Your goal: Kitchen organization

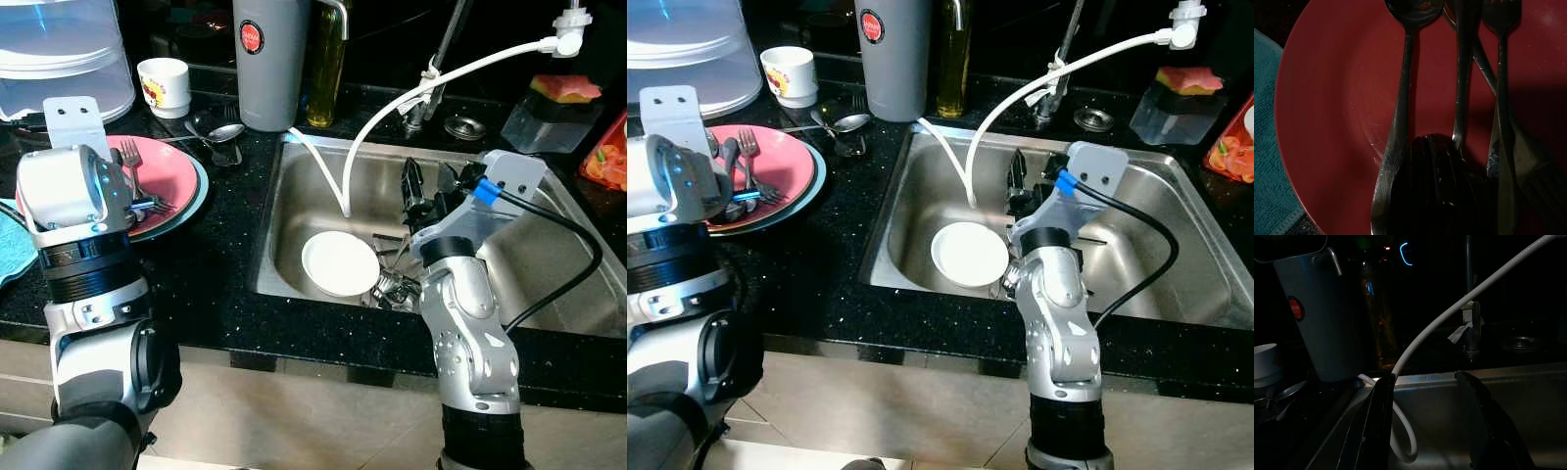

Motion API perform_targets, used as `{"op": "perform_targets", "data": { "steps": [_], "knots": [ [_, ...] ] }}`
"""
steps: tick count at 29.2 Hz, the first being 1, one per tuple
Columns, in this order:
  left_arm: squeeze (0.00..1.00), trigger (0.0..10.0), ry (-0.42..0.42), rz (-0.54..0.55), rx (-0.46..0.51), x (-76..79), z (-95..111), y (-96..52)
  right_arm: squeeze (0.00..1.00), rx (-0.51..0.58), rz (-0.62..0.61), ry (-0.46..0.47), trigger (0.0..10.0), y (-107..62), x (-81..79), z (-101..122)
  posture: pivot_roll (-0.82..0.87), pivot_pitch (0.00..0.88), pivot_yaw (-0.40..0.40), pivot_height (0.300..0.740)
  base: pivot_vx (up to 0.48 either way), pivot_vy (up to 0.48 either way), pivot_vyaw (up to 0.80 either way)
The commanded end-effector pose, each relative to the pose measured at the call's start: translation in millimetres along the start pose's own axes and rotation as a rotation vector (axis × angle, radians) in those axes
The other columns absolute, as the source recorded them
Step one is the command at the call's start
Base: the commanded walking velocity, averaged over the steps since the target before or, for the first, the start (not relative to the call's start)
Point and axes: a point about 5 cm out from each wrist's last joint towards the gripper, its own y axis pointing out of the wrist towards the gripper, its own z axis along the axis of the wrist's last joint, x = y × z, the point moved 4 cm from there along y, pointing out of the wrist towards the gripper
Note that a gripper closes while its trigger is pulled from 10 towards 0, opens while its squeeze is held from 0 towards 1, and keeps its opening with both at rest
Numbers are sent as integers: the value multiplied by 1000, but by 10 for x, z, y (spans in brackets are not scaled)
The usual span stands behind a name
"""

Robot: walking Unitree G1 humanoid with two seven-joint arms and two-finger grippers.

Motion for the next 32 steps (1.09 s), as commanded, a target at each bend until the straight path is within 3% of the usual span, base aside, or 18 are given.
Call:
{"op": "perform_targets", "data": {
  "steps": [1,2,17,18,20,21,22,23,24,29,30,31,32],
  "knots": [
    [0,2157,7,-9,-22,36,-48,12,0,-4,4,-5,10000,-19,6,-8,355,43,-32,740,0,0,0],
    [0,39,9,-11,-15,40,-41,12,0,-4,4,-5,10000,-19,7,-8,354,42,-32,740,0,0,0],
    [0,0,36,-39,85,121,72,-38,0,-5,3,-8,10000,-15,25,4,347,50,-38,740,0,0,0],
    [0,10000,69,-51,151,164,153,-75,0,-7,3,-9,10000,-15,25,3,344,51,-40,740,0,0,0],
    [0,10000,83,-59,184,184,193,-91,0,-7,4,-10,10000,-16,25,3,343,51,-40,740,0,0,0],
    [82,10000,92,-61,207,195,224,-106,0,-7,4,-11,10000,-16,24,3,342,51,-40,740,0,0,0],
    [82,10000,92,-61,207,195,224,-106,0,-7,4,-11,10000,-16,24,3,342,51,-40,740,0,0,0],
    [984,10000,93,-62,216,199,239,-112,0,-7,4,-11,10000,-16,24,3,342,51,-40,740,0,0,0],
    [1000,10000,88,-54,224,183,261,-114,0,-7,4,-11,10000,-17,24,3,340,52,-40,740,0,0,0],
    [1000,10000,67,-37,208,147,266,-103,0,-8,2,-12,10000,-19,24,2,340,52,-40,740,0,0,0],
    [63,10000,57,-35,192,142,249,-96,0,-8,2,-12,10000,-19,24,2,339,54,-41,740,0,0,0],
    [0,10000,43,-36,171,139,222,-85,0,-9,2,-12,10000,-19,25,2,340,55,-41,740,0,0,0],
    [0,10000,43,-36,171,139,222,-85,0,-9,2,-12,10000,-19,25,2,340,55,-41,740,0,0,0]
  ]
}}
